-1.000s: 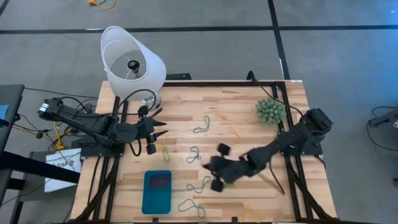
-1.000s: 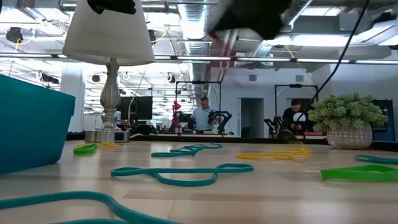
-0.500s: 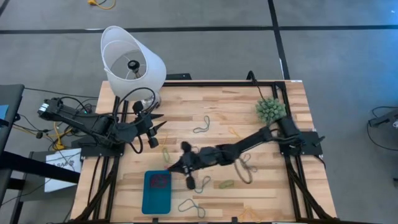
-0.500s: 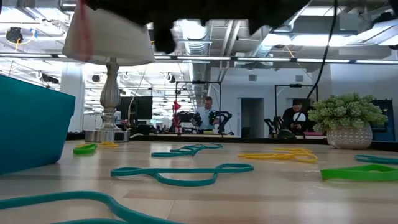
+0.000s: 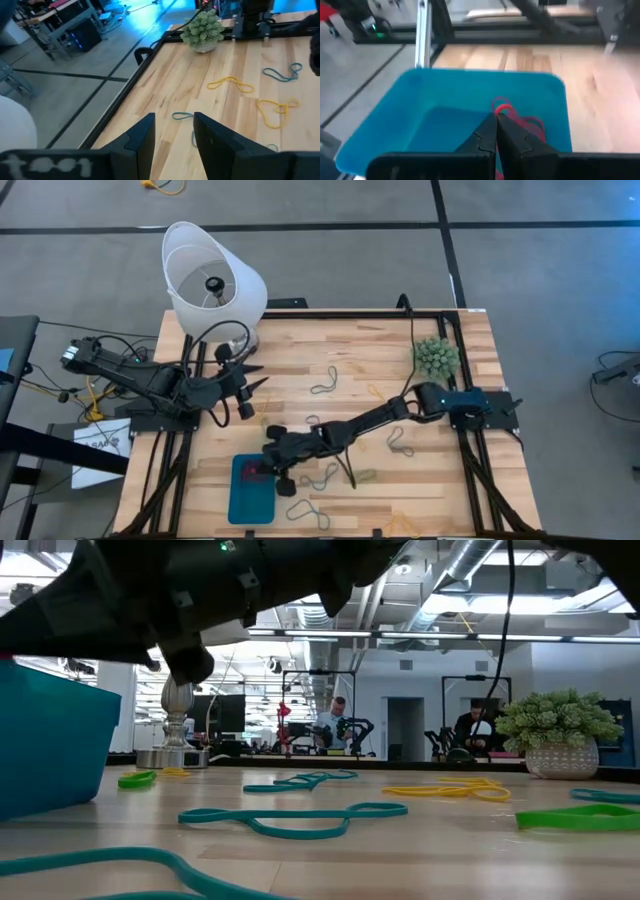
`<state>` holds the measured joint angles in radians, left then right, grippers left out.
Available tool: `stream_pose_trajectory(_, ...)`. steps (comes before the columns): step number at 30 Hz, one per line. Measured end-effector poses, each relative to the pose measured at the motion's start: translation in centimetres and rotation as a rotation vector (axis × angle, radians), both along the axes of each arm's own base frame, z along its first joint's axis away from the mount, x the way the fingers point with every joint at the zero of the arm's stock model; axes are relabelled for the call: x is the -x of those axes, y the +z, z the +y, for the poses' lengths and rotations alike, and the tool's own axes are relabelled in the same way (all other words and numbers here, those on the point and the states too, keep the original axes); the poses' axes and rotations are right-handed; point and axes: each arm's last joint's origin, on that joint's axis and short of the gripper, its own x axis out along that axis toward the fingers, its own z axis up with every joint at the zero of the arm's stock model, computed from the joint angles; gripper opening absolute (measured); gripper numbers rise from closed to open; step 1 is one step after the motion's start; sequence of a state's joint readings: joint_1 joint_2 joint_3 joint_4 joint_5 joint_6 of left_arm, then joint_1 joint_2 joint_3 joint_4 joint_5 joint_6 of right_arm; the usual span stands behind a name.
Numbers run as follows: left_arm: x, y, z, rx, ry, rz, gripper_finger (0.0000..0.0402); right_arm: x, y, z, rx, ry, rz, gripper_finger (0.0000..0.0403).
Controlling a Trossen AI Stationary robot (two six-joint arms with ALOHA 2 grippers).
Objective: Pick and place items into bin
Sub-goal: Put the red rubber band into the blue bin, then put the yellow rubber band into the blue bin
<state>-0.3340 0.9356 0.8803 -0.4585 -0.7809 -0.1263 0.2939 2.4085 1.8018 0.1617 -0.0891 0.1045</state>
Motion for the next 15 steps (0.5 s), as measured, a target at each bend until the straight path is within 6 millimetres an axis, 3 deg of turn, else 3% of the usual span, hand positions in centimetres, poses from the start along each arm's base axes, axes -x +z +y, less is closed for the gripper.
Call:
stream_pose_trajectory(4, -0.02, -0.02, -0.04, 0.009, -0.014, 0.002, 0.0125, -0.15, -0.08, 0.07, 0.006, 0.002, 0.005, 0.0014)
stream_pose_trajectory(15, -0.02, -0.02, -0.04, 0.015, -0.012, -0.001, 0.0126, -0.09, 0.69, -0.11, 0.004, -0.003, 0.006, 0.0098)
